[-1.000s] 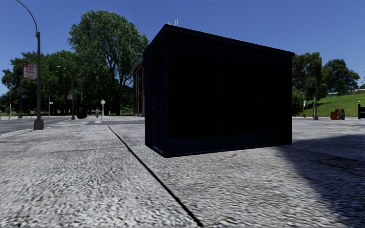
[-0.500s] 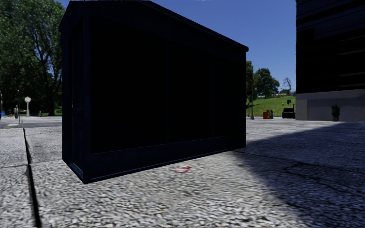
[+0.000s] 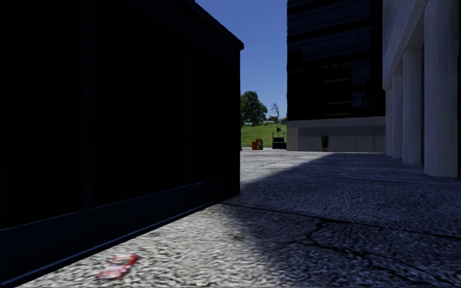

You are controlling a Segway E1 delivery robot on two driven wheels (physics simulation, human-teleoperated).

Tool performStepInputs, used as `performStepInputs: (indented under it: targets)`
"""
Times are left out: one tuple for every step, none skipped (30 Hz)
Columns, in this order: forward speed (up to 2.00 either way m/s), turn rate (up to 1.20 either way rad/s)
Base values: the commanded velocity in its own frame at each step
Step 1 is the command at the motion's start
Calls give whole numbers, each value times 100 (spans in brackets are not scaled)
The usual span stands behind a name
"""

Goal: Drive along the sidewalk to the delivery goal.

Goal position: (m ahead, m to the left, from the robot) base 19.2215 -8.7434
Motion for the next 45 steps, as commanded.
performStepInputs:
  targets:
    - [200,-80]
    - [200,-80]
    - [200,-80]
    - [200,-80]
    - [200,-80]
    - [200,-80]
    - [200,-80]
    - [200,-80]
    - [200,-80]
    - [200,-80]
    - [200,-80]
    - [200,-80]
    - [200,-80]
    - [200,-80]
    - [200,-80]
    - [200,-80]
    - [200,-75]
    - [200,-75]
    - [200,0]
    - [200,0]
    - [200,0]
    - [200,0]
    - [200,0]
    - [200,0]
    - [200,0]
    - [200,0]
    - [200,0]
    - [200,0]
    - [200,0]
    - [200,0]
    - [200,0]
    - [200,0]
    - [200,0]
    - [200,0]
    - [200,0]
    - [200,0]
    - [200,0]
    - [200,0]
    - [200,0]
    - [200,0]
    - [200,0]
    - [200,0]
    - [200,0]
    - [200,0]
    - [200,0]
